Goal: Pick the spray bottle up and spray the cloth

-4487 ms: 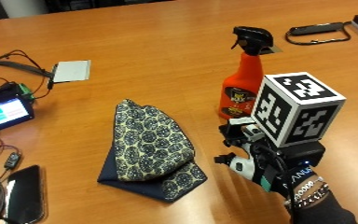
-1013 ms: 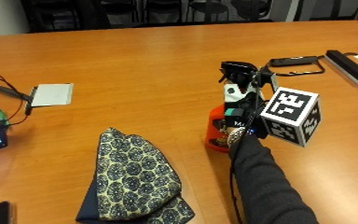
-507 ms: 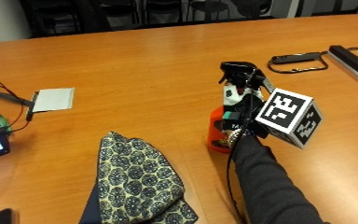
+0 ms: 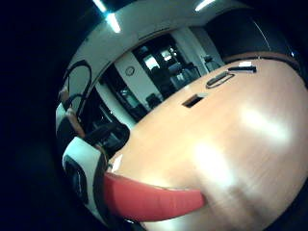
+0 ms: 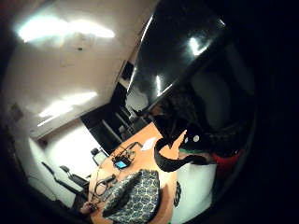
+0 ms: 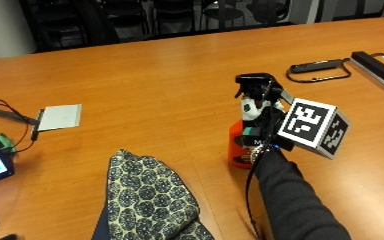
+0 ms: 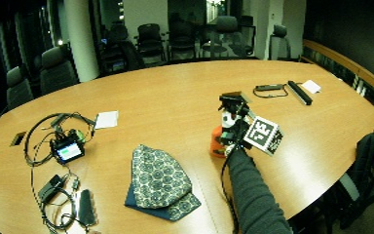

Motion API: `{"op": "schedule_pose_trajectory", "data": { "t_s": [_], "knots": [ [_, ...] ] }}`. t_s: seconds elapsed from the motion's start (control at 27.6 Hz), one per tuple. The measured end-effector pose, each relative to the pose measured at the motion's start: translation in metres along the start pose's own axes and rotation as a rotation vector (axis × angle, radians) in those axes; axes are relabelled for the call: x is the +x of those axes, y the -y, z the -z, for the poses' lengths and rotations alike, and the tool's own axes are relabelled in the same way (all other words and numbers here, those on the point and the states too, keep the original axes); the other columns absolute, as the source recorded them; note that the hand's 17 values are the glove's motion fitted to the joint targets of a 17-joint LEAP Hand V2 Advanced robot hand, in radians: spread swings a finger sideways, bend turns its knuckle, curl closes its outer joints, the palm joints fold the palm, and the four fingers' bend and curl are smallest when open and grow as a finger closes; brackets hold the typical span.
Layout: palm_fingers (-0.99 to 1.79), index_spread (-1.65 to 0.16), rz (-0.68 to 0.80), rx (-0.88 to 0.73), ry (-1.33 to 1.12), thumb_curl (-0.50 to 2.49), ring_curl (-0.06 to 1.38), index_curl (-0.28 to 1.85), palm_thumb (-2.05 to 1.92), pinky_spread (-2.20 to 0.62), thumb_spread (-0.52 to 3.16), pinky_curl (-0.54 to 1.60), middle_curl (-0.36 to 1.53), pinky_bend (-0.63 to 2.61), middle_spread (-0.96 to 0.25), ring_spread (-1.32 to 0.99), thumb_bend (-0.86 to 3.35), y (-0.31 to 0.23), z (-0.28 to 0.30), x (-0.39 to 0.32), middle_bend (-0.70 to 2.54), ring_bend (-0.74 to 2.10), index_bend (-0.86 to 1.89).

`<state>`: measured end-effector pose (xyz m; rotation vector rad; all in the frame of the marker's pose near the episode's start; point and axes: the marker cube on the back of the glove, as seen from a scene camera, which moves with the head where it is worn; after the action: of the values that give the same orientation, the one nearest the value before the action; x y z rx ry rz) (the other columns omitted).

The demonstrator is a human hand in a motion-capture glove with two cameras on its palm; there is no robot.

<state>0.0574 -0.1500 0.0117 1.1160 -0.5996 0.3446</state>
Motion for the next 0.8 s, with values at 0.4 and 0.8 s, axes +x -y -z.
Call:
{"op": "schedule_pose_trajectory", "data": {
  "t_s": [0.4, 0.8],
  "knots": [
    [1.38, -0.28, 0.28, -0.071, -0.125, 0.57, 0.47, 0.46, 0.78, -0.36, 0.94, 0.43, 0.54, 0.6, -0.22, -0.2, -0.02, 0.044, 0.04, -0.003, 0.47, 0.77, 0.18],
    [1.38, -0.28, 0.45, -0.104, -0.216, 0.57, 0.47, 0.48, 0.77, -0.36, 0.97, 0.42, 0.55, 0.59, -0.22, -0.2, -0.03, 0.075, 0.095, 0.001, 0.49, 0.78, 0.18]
  ]
}}
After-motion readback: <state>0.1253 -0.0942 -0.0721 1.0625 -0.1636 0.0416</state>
